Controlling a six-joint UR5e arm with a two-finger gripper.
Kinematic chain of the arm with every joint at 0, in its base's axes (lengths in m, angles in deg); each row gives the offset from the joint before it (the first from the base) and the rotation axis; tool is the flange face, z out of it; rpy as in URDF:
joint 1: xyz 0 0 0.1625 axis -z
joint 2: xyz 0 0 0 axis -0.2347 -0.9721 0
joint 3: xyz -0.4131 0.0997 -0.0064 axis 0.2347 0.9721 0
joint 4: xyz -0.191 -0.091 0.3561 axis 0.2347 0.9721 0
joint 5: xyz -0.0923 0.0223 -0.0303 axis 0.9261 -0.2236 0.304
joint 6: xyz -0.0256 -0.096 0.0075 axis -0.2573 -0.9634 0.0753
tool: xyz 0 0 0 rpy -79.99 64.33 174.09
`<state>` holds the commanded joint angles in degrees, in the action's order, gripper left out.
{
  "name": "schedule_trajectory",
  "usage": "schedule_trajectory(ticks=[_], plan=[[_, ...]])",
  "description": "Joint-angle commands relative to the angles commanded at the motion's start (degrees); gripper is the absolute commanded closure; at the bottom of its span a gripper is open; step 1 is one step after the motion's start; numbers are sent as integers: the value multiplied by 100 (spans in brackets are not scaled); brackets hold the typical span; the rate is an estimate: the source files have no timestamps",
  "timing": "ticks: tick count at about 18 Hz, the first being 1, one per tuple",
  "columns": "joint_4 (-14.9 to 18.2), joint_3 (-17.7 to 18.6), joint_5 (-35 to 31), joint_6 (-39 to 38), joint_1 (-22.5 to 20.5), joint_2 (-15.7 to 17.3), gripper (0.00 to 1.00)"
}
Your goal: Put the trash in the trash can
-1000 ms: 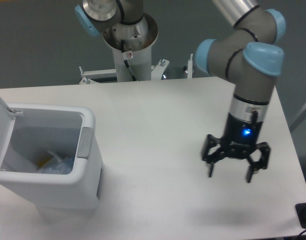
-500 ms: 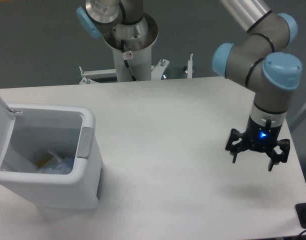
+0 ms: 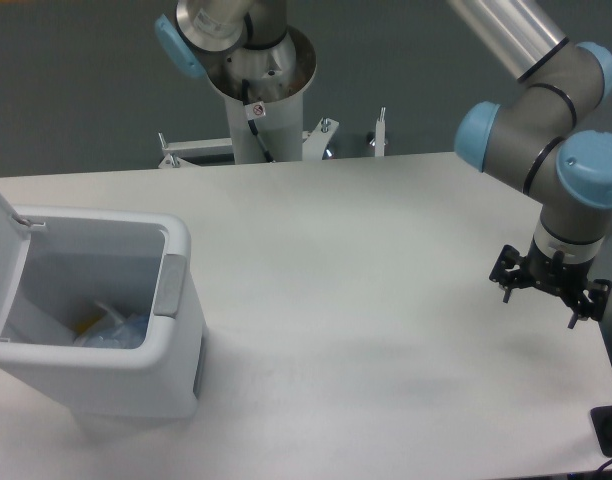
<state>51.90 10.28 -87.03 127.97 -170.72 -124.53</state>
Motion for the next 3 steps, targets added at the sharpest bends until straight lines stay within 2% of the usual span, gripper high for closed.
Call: schedule_trajectory(ticks=[3], plan=[[26,-18,-37,106,0,-17,0]])
